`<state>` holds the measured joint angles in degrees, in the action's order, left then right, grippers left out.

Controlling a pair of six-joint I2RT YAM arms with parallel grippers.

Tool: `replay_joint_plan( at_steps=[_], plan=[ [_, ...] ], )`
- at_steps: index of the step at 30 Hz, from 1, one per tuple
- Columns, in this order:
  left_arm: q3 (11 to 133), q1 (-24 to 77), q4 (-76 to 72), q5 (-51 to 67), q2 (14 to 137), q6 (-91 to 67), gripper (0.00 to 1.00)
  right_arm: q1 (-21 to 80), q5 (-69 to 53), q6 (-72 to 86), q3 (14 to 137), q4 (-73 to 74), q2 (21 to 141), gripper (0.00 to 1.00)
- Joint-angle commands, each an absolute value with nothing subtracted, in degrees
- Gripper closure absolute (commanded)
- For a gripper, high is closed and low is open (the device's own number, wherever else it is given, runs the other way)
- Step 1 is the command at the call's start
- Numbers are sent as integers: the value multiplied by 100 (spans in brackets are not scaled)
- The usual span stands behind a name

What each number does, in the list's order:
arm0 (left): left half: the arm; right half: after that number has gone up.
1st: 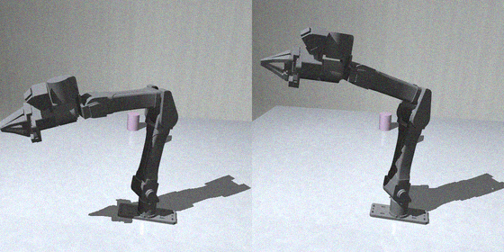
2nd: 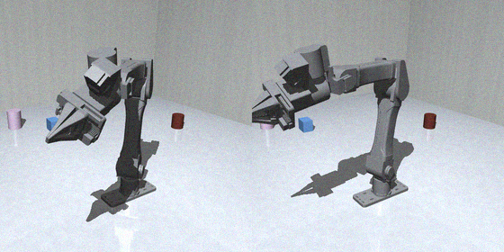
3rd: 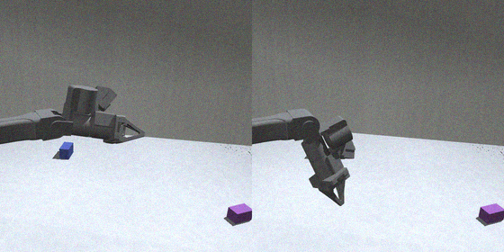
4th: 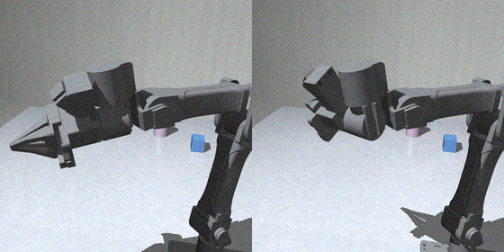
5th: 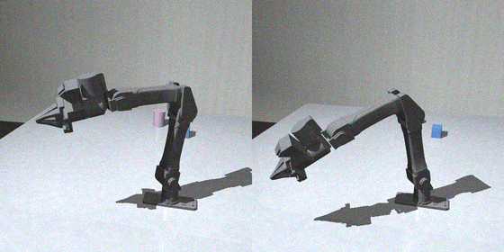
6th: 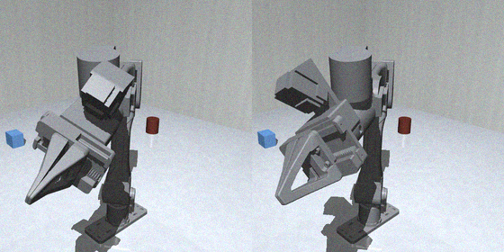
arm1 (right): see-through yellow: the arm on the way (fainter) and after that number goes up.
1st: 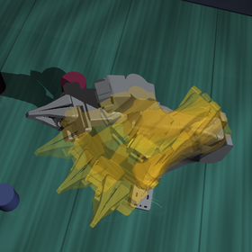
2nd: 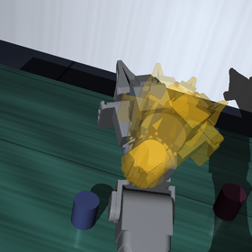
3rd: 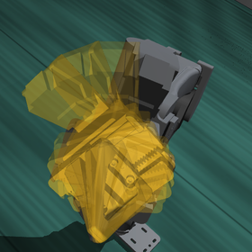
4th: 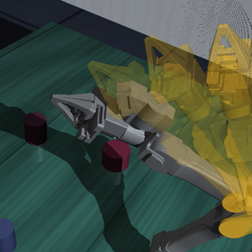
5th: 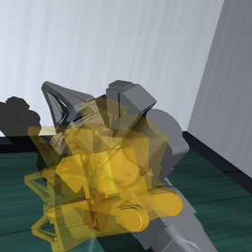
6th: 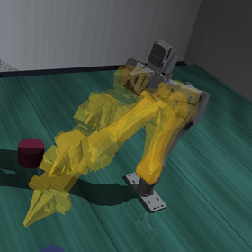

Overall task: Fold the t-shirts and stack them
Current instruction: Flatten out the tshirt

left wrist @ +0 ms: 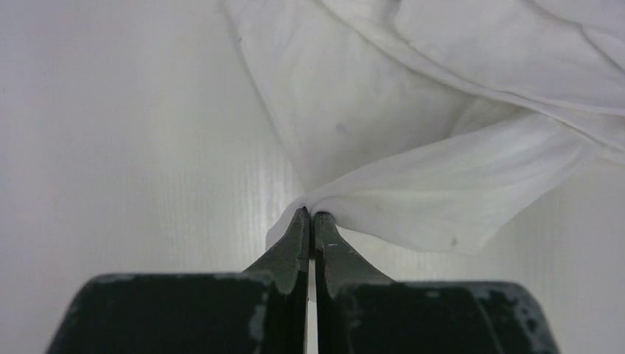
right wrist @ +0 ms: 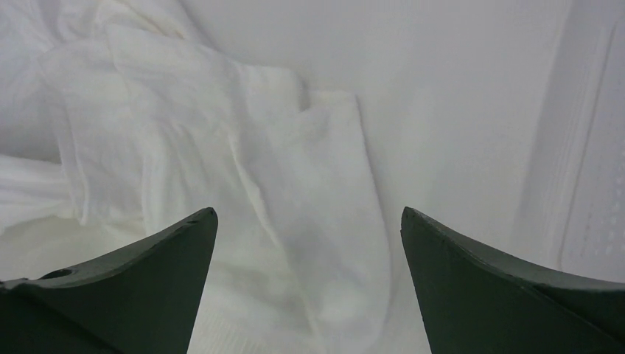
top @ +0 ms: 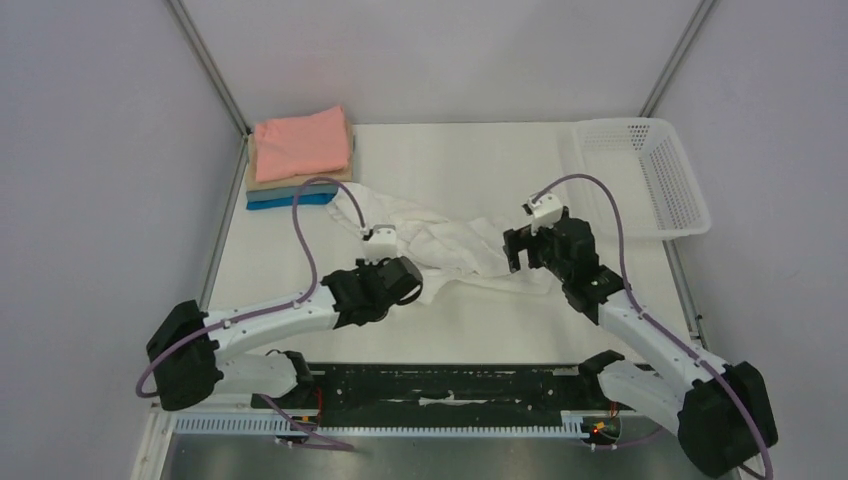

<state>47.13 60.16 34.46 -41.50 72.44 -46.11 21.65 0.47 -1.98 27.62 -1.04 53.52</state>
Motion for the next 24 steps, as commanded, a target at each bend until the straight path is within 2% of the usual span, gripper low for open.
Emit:
replay_joint_plan(
  at_steps=[1, 4, 7, 13, 24],
  plan=[
    [3843, 5790, 3052, -4056, 6412, -4788, 98, 2829, 1149, -783, 3896, 191, 6448, 2],
    [3350, 5788, 2775, -3702, 5899, -4557, 98, 3224, 2014, -614, 4470, 454, 7310, 2],
    [3127, 5793, 3167, -3839, 5585, -4776, 98, 3572, 2466, -188, 4774, 745, 7866, 3],
    [2938, 5787, 2826, -3592, 5435, -4584, 98, 4138, 2555, 462, 4453, 615, 8032, 5],
    [2861, 5789, 2692, -3593, 5423, -4528, 98, 4326, 2389, 511, 4623, 620, 8712, 14]
  ],
)
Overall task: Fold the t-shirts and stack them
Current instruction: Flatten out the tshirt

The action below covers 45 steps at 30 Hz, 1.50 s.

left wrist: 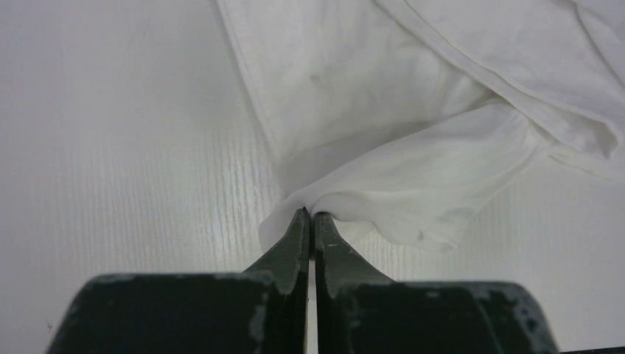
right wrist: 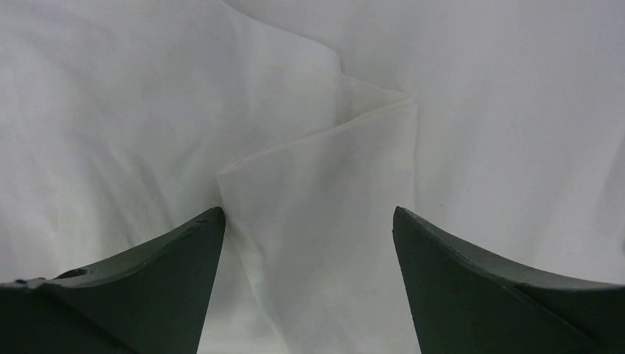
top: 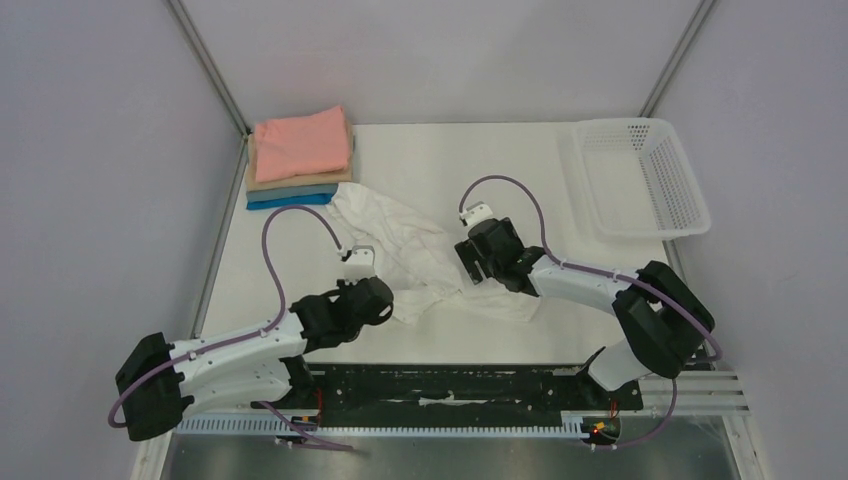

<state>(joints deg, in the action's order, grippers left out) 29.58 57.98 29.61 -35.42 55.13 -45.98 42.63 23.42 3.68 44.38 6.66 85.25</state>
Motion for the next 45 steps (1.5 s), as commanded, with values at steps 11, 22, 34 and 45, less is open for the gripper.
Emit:
replay_joint_plan(
  at_steps=[11, 22, 34, 45],
  plan=[
    [2772, 5784, 2696, -3677, 5260, -4569, 98, 4384, 2757, 757, 4575, 514, 8714, 25],
    [2755, 5791, 2767, -3808, 5263, -4662, 98, 4355, 2744, 809, 4450, 289, 8757, 62],
    [2773, 5790, 2839, -3921, 5260, -4707, 98, 4162, 2418, 1055, 4348, -68, 9042, 94],
    [3266, 5792, 3788, -5098, 4987, -5545, 98, 3234, 2871, 1600, 3634, -141, 7167, 100]
  ],
)
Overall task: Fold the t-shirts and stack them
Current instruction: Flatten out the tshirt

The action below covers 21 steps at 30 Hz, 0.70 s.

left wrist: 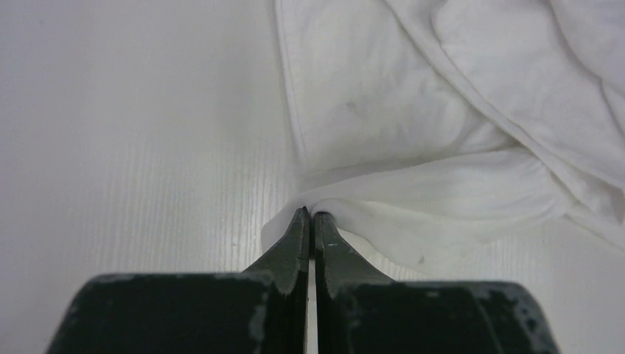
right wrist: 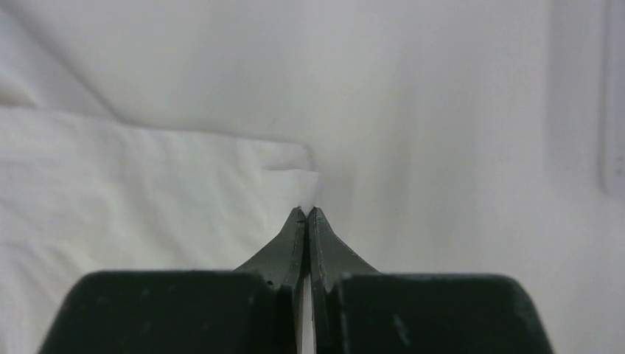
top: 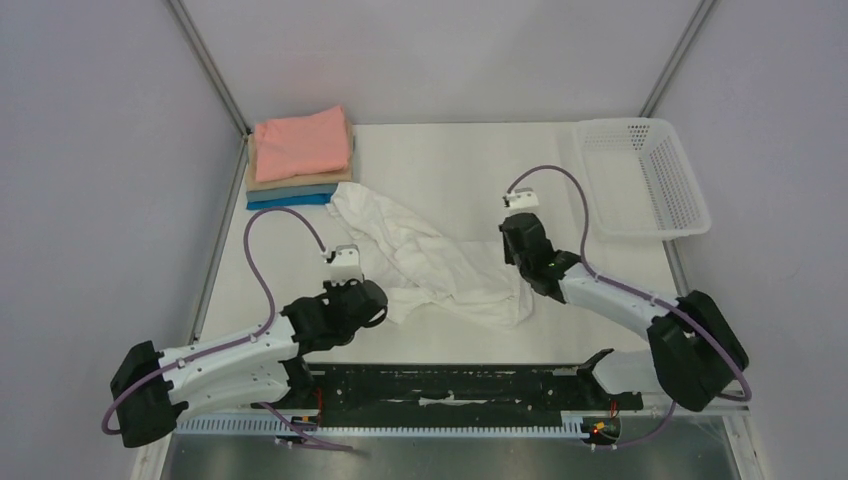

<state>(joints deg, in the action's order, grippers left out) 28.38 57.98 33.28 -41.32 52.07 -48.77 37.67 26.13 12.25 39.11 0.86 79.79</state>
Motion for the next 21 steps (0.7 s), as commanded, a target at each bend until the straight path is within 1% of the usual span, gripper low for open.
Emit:
replay_joint_plan(
  at_steps=[1, 6, 9, 12, 14, 17, 21],
  plan=[
    [3335, 5791, 3886, -5234, 4957, -5615, 98, 3016, 2803, 1624, 3559, -145, 6975, 100],
    [4065, 5788, 3964, -5693, 4828, -5262, 98, 2605, 2721, 1513, 3556, -131, 5976, 100],
    [4742, 5791, 3991, -6154, 4616, -4833, 98, 2552, 2928, 1450, 4012, 107, 5492, 100],
    [5436, 5792, 3383, -6377, 4246, -3702, 98, 2548, 3137, 1387, 4652, 368, 5071, 100],
    [5742, 5792, 2645, -6119, 3979, -2840, 98, 2544, 3247, 1354, 5099, 477, 4835, 100],
    [6189, 5791, 1667, -5280, 3713, -1618, 98, 2545, 3224, 1280, 5707, 603, 4588, 100],
    [7547, 5790, 1814, -3865, 3996, -744, 98, 2547, 2922, 1088, 6701, 800, 4449, 100]
  ],
)
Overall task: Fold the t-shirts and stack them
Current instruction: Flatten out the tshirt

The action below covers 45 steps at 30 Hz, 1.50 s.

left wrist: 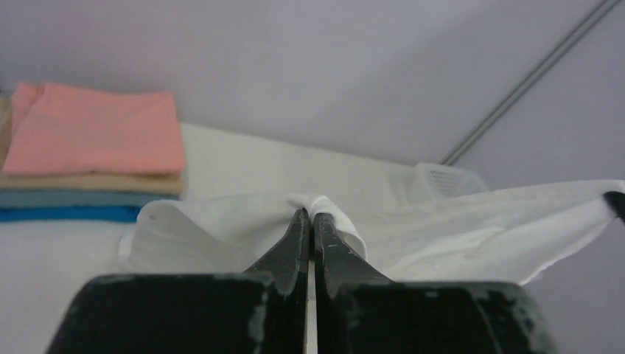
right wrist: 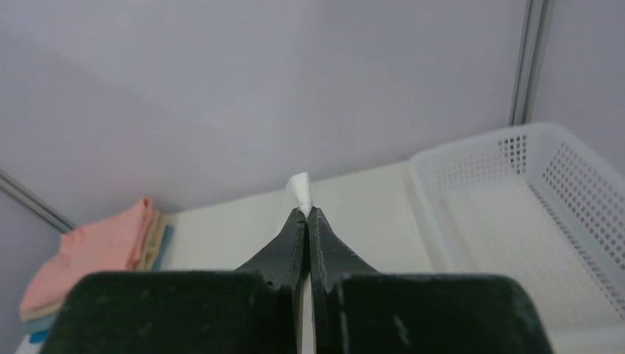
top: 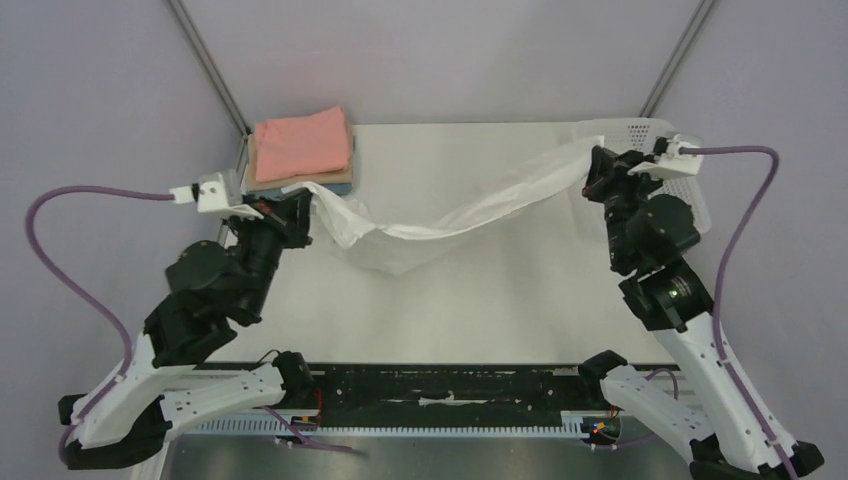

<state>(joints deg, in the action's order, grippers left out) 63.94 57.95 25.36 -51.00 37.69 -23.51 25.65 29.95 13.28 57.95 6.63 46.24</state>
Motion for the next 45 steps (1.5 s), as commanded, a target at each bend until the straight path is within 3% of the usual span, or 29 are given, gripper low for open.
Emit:
replay_joint_plan(
  at_steps=[1, 13, 18, 22, 27, 29, 32, 35, 39, 45],
  plan=[
    [7933, 5787, 1926, -3637, 4108, -628, 98, 2549, 2779, 1067, 6933, 888, 4454, 100],
    [12214, 5784, 3855, 44, 5508, -237, 98, 2546, 1514, 718, 9548, 1773, 4304, 100],
    [13304, 5646, 4202, 192, 6112, -175, 98, 2549, 1413, 660, 9779, 1787, 4196, 100],
    [13240, 5625, 3908, -916, 6405, 330, 98, 2549, 1973, 478, 9717, 1785, 4366, 100],
    [12231, 5613, 1907, -4398, 7268, 2211, 98, 2542, 3343, 260, 9179, 1673, 4778, 100],
    [11855, 5258, 1167, -4978, 7789, 2739, 98, 2549, 3870, 179, 8778, 1568, 5003, 100],
    [11746, 3962, 1853, -4334, 8451, 1536, 98, 2542, 4624, 192, 8124, 1364, 5472, 100],
    [10871, 3319, 1512, -3815, 8946, 1312, 98, 2463, 4930, 411, 7223, 977, 5909, 100],
    [9548, 2920, 483, -3301, 9619, 1156, 98, 2015, 4403, 898, 6233, 448, 6742, 100],
    [9592, 2348, 398, -2809, 11236, 592, 98, 1534, 3553, 1251, 5771, -599, 8590, 100]
  ],
)
